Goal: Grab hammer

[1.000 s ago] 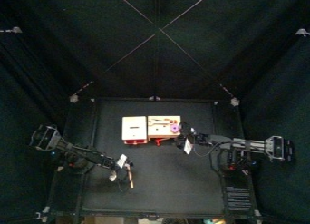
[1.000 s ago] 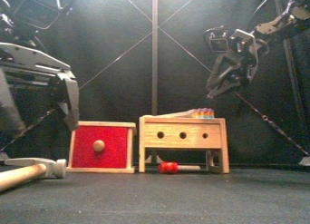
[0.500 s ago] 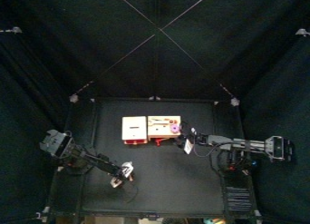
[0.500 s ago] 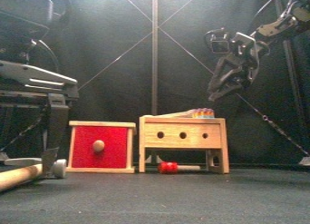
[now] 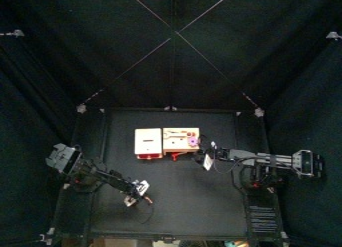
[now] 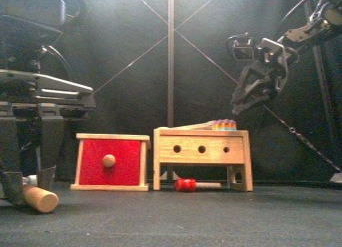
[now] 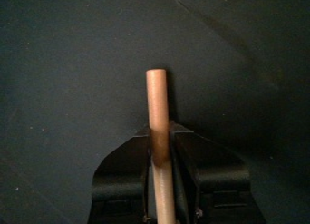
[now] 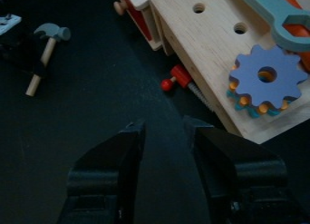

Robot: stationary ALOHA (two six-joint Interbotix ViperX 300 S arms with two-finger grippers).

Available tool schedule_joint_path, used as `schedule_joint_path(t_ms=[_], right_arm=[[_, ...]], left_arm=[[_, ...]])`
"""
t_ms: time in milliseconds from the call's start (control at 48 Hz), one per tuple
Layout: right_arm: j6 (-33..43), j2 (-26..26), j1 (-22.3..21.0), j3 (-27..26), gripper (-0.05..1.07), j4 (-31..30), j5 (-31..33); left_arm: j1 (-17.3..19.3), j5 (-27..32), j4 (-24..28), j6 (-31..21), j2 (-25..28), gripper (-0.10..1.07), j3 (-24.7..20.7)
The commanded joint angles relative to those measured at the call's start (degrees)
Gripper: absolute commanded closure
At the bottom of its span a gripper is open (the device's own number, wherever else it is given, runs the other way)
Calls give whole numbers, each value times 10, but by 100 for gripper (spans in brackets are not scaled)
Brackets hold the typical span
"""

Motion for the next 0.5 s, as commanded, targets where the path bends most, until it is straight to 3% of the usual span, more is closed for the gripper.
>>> schedule_joint_path(t_ms=[0, 312, 479], right_arm=[[1, -4, 1, -4, 25, 0, -4], [1, -9, 3, -5, 25, 0, -4], [1, -19, 3, -5, 25, 0, -4]], left_arm=[[9, -2, 2, 0, -33, 51, -15], [21, -34, 2, 1, -86, 51, -15], [56, -48, -3, -4, -101, 51, -23]])
